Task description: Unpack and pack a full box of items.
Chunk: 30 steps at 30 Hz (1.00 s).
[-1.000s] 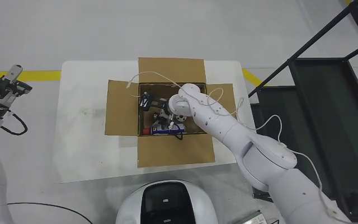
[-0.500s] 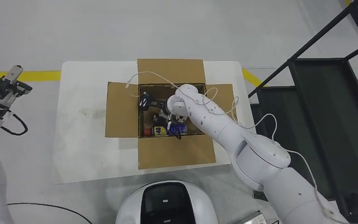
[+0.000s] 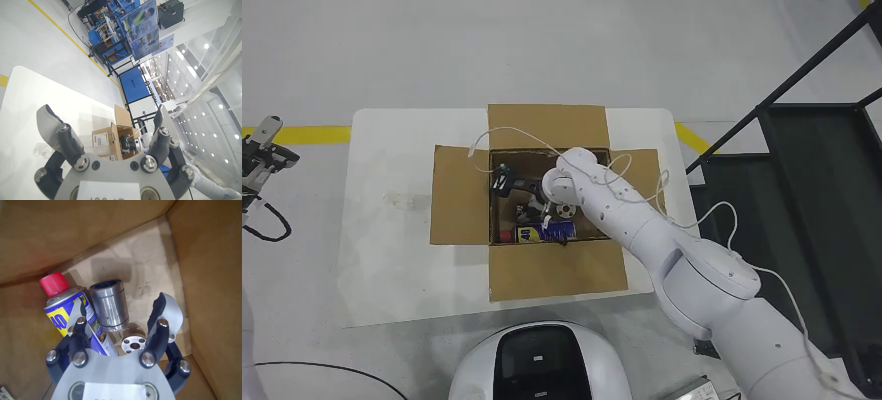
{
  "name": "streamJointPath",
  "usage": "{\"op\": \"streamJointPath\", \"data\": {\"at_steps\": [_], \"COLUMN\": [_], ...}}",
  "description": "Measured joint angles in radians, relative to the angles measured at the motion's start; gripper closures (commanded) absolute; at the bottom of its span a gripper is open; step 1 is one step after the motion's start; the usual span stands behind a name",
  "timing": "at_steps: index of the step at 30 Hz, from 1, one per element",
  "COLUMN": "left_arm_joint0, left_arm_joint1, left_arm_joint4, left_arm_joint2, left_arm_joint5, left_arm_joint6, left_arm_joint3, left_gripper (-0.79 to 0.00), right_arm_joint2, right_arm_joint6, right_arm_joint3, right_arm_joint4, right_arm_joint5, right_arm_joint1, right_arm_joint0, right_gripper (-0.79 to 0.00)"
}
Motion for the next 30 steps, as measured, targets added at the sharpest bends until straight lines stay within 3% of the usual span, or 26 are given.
{"op": "streamJointPath", "data": {"at_steps": [3, 5, 6, 7, 8, 19, 25, 30], "left_arm_joint0": [0.000, 0.000, 0.000, 0.000, 0.000, 0.000, 0.000, 0.000], "left_arm_joint1": [0.000, 0.000, 0.000, 0.000, 0.000, 0.000, 0.000, 0.000], "left_arm_joint4": [0.000, 0.000, 0.000, 0.000, 0.000, 0.000, 0.000, 0.000], "left_arm_joint2": [0.000, 0.000, 0.000, 0.000, 0.000, 0.000, 0.000, 0.000], "left_arm_joint5": [0.000, 0.000, 0.000, 0.000, 0.000, 0.000, 0.000, 0.000], "left_arm_joint6": [0.000, 0.000, 0.000, 0.000, 0.000, 0.000, 0.000, 0.000], "left_arm_joint3": [0.000, 0.000, 0.000, 0.000, 0.000, 0.000, 0.000, 0.000], "left_gripper": [-0.785, -0.785, -0.785, -0.785, -0.785, -0.785, -0.785, -0.785], "right_arm_joint2": [-0.004, -0.007, -0.008, -0.009, -0.010, 0.007, 0.057, 0.129], "right_arm_joint6": [0.006, 0.003, 0.003, 0.003, 0.003, -0.031, -0.065, -0.101], "right_arm_joint3": [0.015, 0.028, 0.033, 0.038, 0.045, 0.089, 0.076, 0.026], "right_arm_joint4": [0.000, 0.000, -0.001, -0.002, -0.003, -0.017, -0.007, 0.020], "right_arm_joint5": [0.003, 0.003, 0.003, 0.002, 0.001, -0.006, -0.022, -0.069], "right_arm_joint1": [-0.010, -0.017, -0.020, -0.023, -0.027, -0.038, -0.003, 0.055], "right_arm_joint0": [-0.004, -0.004, -0.004, -0.003, -0.002, 0.036, 0.052, 0.024], "right_gripper": [-0.523, -0.351, -0.323, -0.203, -0.006, 0.000, 0.000, 0.000]}}
